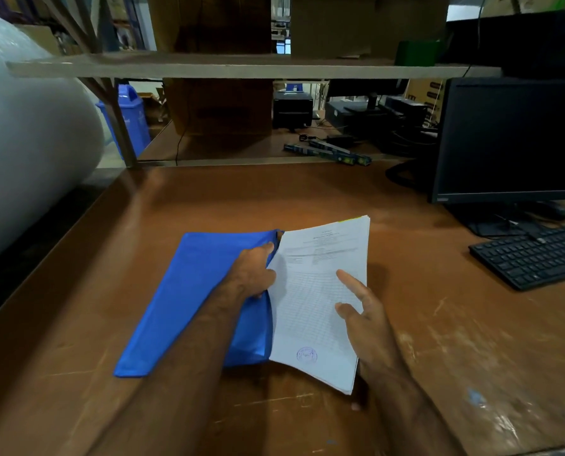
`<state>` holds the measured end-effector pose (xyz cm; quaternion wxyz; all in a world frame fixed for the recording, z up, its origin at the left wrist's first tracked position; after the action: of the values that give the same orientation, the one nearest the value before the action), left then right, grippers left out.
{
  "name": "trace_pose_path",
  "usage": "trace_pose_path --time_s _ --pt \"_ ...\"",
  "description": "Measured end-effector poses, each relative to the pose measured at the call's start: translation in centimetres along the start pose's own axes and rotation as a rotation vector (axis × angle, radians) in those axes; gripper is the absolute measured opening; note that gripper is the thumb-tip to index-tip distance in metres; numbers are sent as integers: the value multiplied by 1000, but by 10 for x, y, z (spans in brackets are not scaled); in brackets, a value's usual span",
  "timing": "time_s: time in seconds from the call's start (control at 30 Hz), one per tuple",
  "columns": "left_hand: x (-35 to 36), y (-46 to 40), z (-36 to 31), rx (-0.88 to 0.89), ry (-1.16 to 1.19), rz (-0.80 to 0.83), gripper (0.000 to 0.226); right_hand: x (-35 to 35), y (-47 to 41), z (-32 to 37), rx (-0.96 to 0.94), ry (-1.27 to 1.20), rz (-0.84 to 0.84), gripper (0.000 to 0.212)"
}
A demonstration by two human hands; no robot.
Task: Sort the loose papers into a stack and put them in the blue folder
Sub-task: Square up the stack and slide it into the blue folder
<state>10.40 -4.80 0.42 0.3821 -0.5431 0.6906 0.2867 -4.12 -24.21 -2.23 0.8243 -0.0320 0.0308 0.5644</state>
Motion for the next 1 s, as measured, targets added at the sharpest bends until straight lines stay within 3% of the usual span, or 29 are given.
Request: trace_pose_path --time_s 0.1,0.17,0.4,0.53,0.67,1.0 --pt "6 -6 3 45 19 -1 73 -1 -5 -1 29 -6 10 42" --pt "12 -5 5 43 5 50 77 0 -7 -2 40 -24 17 42" --pt "8 -9 9 -66 -17 153 30 7 -10 0 16 -2 34 39" --pt "-2 -9 3 -96 133 113 63 1 -13 15 -33 -5 39 39" --pt "-9 -8 -6 -74 239 69 81 0 -15 20 -30 -25 58 37" --pt "-5 -9 -5 -48 6 3 93 4 -11 8 54 28 31 35"
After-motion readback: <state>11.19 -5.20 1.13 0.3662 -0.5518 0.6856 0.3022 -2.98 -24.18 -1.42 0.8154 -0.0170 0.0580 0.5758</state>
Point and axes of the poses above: each hand's wrist, its own y-axis away from the middle knuckle, its own x-axis out of the palm, z = x × y, the point moved 7 cm from there along -y, towards the middle knuckle, and after that the axes turned 2 degrees about -z, right-handed, at the moved point
